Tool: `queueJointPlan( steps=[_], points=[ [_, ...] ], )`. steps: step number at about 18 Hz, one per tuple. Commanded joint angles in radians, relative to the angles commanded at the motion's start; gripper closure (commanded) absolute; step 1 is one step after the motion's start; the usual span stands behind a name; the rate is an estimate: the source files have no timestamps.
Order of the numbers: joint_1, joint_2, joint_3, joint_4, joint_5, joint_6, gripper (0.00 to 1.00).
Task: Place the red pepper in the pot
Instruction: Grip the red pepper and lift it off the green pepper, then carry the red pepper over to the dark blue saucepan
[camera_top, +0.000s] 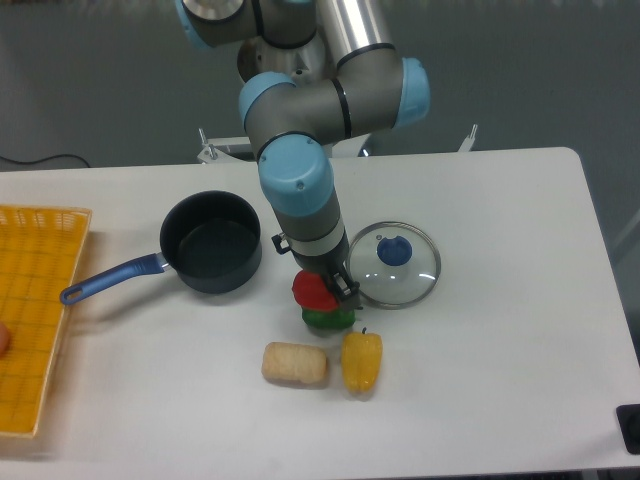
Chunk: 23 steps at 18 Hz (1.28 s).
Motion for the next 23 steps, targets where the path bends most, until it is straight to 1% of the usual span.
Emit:
queueJointPlan(
  steps=[13,15,18,23],
  points=[
    [0.002,0.002,-0.006,-0.008,-0.005,-0.012,0.41],
    [0.005,0.017,-0.011,-0.014,-0.014,-0.011,0.41],
    [0.003,0.04,-0.034,-0.026,-0.04,-0.006,0.41],
    [-0.012,0.052,-0.057,-0.037,-0.045,-0.009,0.41]
  ],
)
